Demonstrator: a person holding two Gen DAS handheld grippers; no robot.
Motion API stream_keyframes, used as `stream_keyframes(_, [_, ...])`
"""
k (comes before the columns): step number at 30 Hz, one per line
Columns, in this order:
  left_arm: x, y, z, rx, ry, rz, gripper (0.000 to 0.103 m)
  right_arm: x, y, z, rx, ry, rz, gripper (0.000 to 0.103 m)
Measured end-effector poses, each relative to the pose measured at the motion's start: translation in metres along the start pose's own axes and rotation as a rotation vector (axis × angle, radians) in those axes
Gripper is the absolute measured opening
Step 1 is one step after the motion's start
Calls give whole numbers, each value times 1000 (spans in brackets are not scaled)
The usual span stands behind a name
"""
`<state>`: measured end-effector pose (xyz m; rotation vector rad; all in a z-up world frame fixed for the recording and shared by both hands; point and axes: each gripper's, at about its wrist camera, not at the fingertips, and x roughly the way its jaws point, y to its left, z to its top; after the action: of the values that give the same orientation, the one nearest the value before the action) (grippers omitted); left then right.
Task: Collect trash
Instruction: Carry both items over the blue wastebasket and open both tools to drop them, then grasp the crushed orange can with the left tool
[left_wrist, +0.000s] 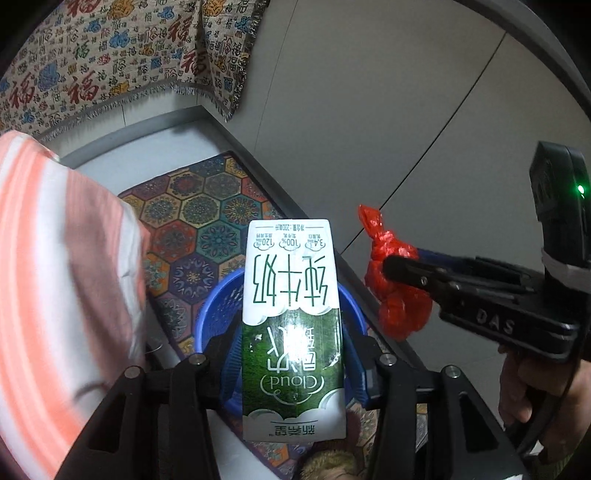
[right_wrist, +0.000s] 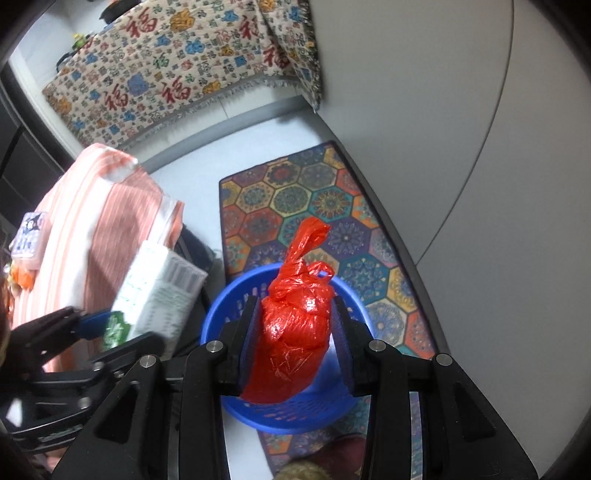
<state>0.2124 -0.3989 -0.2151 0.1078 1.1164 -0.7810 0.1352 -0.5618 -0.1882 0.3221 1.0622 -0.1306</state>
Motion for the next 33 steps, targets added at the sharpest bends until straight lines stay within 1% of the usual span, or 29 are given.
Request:
stream_keyframes(1, [5,2,1,-12,2,-16,59,1,-3,0,3,2,5,44])
stream_keyframes(2, [11,3,4,-22,5,-24,67,2,-5,-1,11,6,13,45])
stream_keyframes(4, [16,4,7,-32,-1,-29,68,3,-9,-2,26,13,22,59])
stream_keyframes(7, [12,3,10,-39,-15,-15,68,-4,-12,-1,37,-9,20,60])
stream_keyframes(8, [3,3,9,-42,-33,-16,68,-8,-13,-1,40,-22,16,60])
stream_keyframes(10, [-13,3,9,-40,-61,-10,68,-16,-13,1,38,-54,-2,68])
stream_keyframes(11, [-27,2,7,-34,-87,-2,68,-22,-12,2,32,-76,-17,70])
stream_keyframes(15, [-78,1,-3,-7,-167,45,68,-44,4,6,-5,-174,-79,87])
stream_keyframes(16, [-91,4,-7,-3,-181,59,68,-54,13,6,-24,-216,-94,90])
stream_keyframes(18, [-115,14,-22,-6,-196,99,68,-68,28,6,-61,-273,-100,91])
stream_keyframes(22, [-150,44,-61,-42,-200,191,68,-91,69,0,-139,-364,-73,93])
stream_keyframes(23, [-160,55,-75,-53,-197,229,68,-96,84,-3,-162,-384,-55,94])
stream_keyframes(26, [-179,83,-107,-90,-191,311,68,-101,132,-12,-235,-415,6,97])
stream_keyframes(27, [-188,94,-118,-108,-190,337,68,-101,148,-17,-263,-417,25,97])
stream_keyframes(29, [-201,113,-137,-141,-188,391,69,-95,193,-29,-343,-408,76,97])
stream_keyframes(30, [-206,122,-144,-152,-188,419,69,-91,207,-33,-371,-399,91,98])
stream_keyframes(31, [-211,130,-150,-163,-188,447,68,-84,232,-41,-416,-377,113,98])
stream_keyframes(33, [-227,148,-166,-188,-192,510,69,-73,261,-53,-470,-341,146,98])
